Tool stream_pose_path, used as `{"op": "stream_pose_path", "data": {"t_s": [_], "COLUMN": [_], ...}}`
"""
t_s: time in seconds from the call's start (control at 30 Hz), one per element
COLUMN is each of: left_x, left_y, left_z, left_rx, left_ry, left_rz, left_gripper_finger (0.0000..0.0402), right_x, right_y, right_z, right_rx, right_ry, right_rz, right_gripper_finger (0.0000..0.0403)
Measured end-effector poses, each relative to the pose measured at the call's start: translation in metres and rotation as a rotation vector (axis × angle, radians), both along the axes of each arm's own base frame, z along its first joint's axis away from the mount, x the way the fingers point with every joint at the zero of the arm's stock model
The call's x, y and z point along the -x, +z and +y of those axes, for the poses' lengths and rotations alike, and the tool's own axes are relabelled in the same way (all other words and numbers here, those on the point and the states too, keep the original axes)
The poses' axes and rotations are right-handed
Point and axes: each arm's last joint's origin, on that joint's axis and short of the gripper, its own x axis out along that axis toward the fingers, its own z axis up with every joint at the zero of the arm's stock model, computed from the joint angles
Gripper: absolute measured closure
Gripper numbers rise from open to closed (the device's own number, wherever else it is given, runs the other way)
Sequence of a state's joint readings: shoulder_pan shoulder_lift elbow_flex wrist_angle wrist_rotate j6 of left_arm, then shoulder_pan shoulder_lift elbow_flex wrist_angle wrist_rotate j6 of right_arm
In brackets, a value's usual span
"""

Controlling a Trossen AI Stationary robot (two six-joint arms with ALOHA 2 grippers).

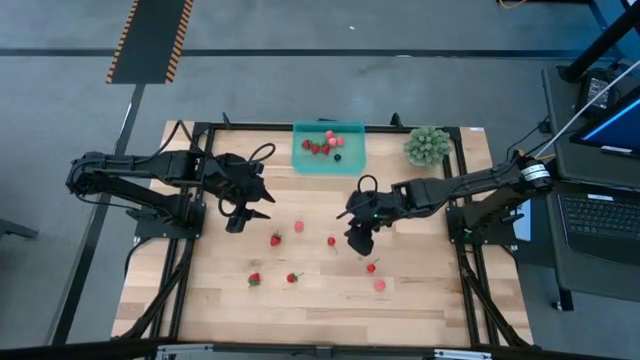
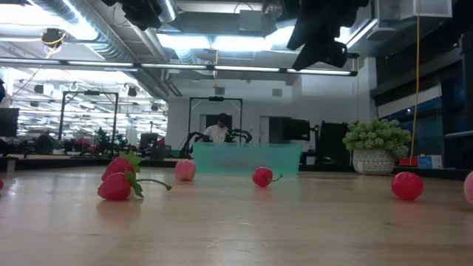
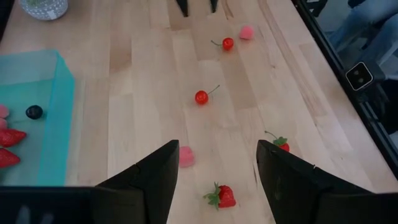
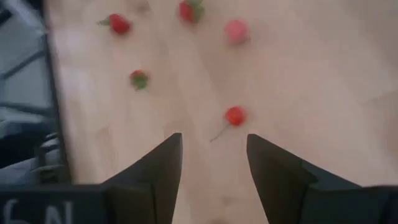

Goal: Pick and placing Produce into tupperware
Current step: Put the apricot into the blue basket

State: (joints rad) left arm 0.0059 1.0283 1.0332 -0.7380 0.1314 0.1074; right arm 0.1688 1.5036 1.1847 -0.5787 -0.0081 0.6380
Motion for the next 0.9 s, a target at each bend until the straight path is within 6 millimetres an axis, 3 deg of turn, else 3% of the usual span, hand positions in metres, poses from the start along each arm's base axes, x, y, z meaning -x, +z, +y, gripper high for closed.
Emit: {"op": "stream_pose_path", "data": {"t_s": [0.23, 0.47, 0.6, 0.9], "left_x": [0.0, 0.0, 0.0, 0.001], "left_y": [0.0, 0.0, 0.0, -0.001], "left_z": [0.0, 0.0, 0.0, 0.0], "left_rx": [0.0, 0.0, 0.001, 0.001], "left_ry": [0.0, 0.0, 0.0, 0.0], "left_rz": [0.0, 0.001, 0.001, 0.011], "left_gripper_finger": [0.0194, 0.0194, 0.0194, 0.0194], "right_x": [0.003, 0.008, 0.017, 0.024], "right_y": [-0.001, -0.001, -0.008, -0.031], "right_z": [0.013, 0.04, 0.053, 0.078], "right_rx": [-0.02, -0.041, -0.075, -0.127], "right_ry": [0.031, 0.037, -0.003, -0.134], "right_rz": [0.017, 0.006, 0.097, 0.266], "right_gripper_finger": [0.021, 0.0149, 0.0124, 0.013]}}
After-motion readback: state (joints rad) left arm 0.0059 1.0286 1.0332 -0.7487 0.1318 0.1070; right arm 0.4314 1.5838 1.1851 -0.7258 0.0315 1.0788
